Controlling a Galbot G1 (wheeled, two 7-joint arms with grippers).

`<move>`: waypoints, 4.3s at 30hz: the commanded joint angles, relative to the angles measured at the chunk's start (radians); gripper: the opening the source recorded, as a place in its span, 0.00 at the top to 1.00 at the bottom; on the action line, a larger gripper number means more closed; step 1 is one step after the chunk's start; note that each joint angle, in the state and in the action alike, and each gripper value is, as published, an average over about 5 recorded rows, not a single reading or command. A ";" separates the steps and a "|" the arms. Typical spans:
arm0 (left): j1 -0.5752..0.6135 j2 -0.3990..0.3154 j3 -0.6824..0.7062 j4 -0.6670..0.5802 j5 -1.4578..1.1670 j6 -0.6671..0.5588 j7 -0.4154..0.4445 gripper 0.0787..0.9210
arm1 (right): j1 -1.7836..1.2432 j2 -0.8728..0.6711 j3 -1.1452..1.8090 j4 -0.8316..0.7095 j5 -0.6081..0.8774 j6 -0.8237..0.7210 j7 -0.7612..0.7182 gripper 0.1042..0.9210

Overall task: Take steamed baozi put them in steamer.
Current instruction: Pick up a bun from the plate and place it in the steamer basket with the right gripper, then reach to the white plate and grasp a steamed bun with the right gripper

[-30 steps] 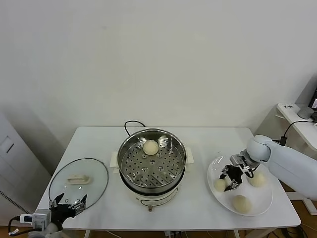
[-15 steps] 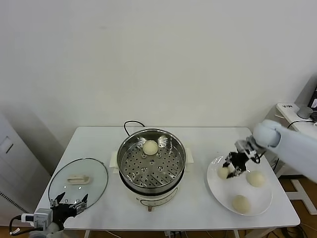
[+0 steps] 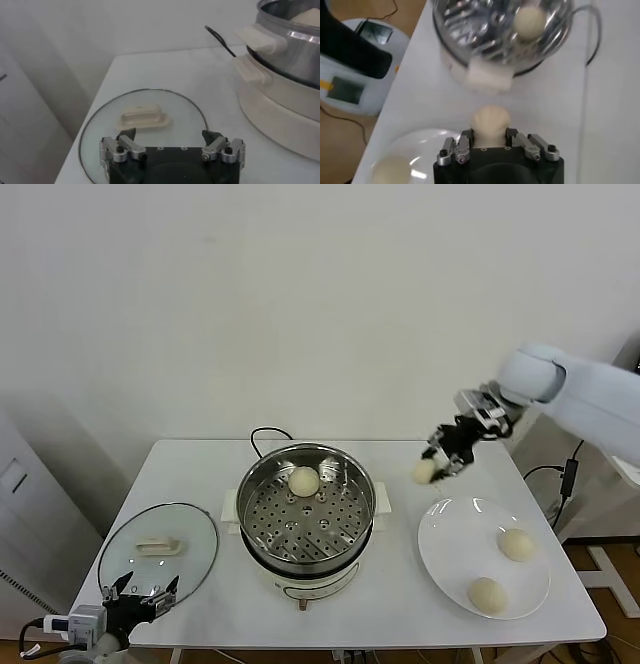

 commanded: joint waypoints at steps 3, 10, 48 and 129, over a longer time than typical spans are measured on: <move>-0.005 0.001 0.001 0.012 0.000 -0.001 -0.001 0.12 | 0.145 0.191 -0.104 0.046 0.303 -0.154 0.120 0.63; -0.005 -0.001 0.001 0.014 0.000 -0.002 0.000 0.12 | 0.091 0.272 -0.091 0.054 0.400 -0.258 0.242 0.63; -0.004 -0.010 -0.003 0.032 0.000 -0.009 0.001 0.12 | -0.263 0.504 -0.004 -0.043 0.375 -0.422 0.526 0.63; 0.021 0.014 -0.020 0.008 -0.010 -0.015 0.006 0.12 | -0.685 -0.293 0.329 0.008 -0.438 -0.008 -0.038 0.12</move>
